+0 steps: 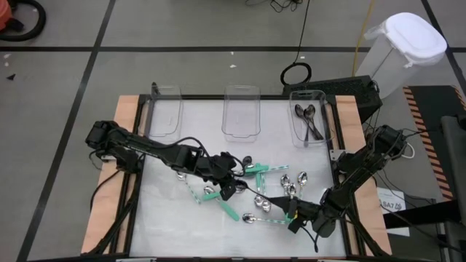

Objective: Sort silverware by color (type)
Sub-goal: Put the black spoon into the right transparent bin

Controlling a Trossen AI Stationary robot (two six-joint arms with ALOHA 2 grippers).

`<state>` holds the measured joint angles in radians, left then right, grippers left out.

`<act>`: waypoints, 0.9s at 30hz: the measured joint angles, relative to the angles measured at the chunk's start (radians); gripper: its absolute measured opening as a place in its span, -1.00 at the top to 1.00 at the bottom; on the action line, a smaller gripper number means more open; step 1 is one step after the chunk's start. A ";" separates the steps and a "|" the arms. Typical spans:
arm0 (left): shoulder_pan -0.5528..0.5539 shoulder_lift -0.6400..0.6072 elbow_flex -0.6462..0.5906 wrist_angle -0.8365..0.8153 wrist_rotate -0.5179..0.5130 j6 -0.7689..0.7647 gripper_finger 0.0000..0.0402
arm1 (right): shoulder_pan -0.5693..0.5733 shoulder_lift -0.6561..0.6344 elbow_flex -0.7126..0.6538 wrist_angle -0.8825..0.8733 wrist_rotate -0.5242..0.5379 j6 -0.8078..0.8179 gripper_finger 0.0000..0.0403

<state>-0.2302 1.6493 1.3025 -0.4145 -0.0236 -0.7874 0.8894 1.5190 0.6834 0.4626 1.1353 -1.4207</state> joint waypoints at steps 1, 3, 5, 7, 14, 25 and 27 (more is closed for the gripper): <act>0.000 0.000 0.000 -0.005 0.001 -0.002 0.96 | 0.000 0.000 0.000 0.003 0.001 0.000 0.57; -0.001 0.000 0.000 -0.006 0.001 -0.009 0.96 | 0.000 0.000 0.000 0.005 0.001 0.000 0.48; -0.001 0.000 0.000 -0.007 0.001 -0.014 0.96 | 0.000 0.000 0.000 0.008 0.001 0.000 0.41; 0.000 0.000 0.000 -0.006 0.001 -0.019 0.96 | 0.000 0.000 0.000 0.009 -0.001 0.000 0.40; 0.000 0.000 0.000 -0.005 0.001 -0.020 0.96 | 0.000 0.000 0.000 0.008 -0.004 -0.003 0.53; 0.001 0.000 0.000 -0.004 0.000 -0.036 0.96 | 0.000 -0.001 0.000 0.003 -0.006 -0.016 0.96; 0.001 0.000 0.000 -0.004 -0.005 -0.035 0.96 | -0.004 -0.001 0.000 0.002 -0.006 -0.010 0.95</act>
<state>-0.2295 1.6493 1.3025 -0.4183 -0.0290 -0.8223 0.8856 1.5185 0.6834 0.4648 1.1290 -1.4305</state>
